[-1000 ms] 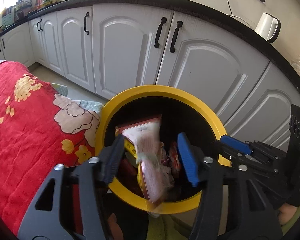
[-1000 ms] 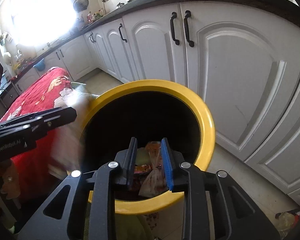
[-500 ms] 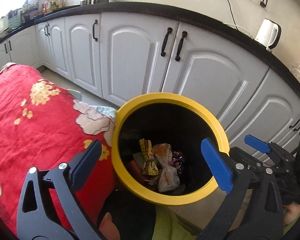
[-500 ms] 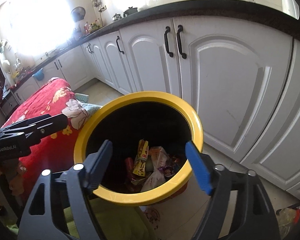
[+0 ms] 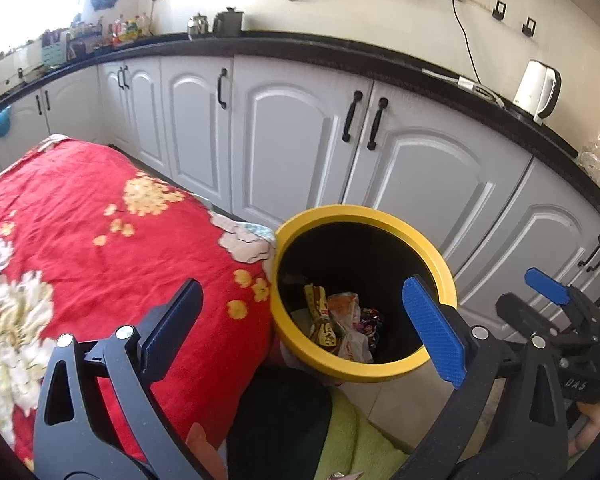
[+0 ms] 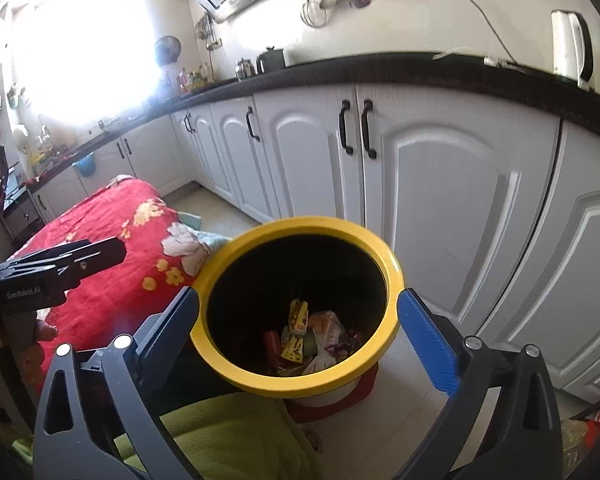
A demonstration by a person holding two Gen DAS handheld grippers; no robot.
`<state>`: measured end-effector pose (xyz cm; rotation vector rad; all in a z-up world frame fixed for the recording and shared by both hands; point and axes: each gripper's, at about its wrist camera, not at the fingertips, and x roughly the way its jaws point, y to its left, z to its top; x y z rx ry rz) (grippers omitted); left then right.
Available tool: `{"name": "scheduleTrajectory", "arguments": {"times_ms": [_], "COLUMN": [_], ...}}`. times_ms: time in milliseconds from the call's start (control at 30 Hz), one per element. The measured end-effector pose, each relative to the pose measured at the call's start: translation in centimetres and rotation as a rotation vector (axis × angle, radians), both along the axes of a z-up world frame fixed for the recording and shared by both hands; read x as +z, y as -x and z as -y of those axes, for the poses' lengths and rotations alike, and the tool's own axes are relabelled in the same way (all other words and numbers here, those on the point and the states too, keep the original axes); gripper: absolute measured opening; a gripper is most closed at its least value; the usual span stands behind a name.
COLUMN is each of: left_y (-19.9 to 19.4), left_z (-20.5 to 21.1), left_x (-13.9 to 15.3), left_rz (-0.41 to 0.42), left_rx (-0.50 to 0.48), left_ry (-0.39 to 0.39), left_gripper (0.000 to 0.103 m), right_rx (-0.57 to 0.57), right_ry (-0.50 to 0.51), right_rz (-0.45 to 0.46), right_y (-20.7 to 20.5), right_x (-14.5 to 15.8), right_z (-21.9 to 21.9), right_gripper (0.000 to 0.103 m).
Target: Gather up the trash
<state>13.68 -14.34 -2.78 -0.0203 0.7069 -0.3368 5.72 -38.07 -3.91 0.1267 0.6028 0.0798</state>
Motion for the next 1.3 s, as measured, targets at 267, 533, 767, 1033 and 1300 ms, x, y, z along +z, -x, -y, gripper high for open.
{"name": "scheduleTrajectory", "arguments": {"times_ms": [267,533,767,1033,1300], "left_y": [3.2,6.5,8.9,9.8,9.9], "left_z": [-2.5,-4.0,-4.7,-5.2,-5.2], "left_x": [1.1,1.2,1.3,0.9,0.8], "left_rz": [0.059,0.152,0.252,0.294,0.294], "left_rx": [0.033,0.075,0.115,0.111,0.109], "left_ry": [-0.001,-0.006,0.001,0.024,0.029], "left_gripper": [0.092,0.092,0.092,0.092,0.092], "right_rx": [-0.005,-0.042,-0.086,-0.106,-0.091], "right_ry": [0.046,0.063,0.067,0.075,0.091], "right_rz": [0.063,0.225,0.357,0.354,0.349], "right_y": [2.5,6.4,9.0,8.8,8.8], "right_x": [1.4,2.1,1.7,0.5,0.4], "right_z": [-1.6,-2.9,-3.8,-4.1,-4.7], "right_gripper": [0.096,0.097,0.097,0.097,0.097]}}
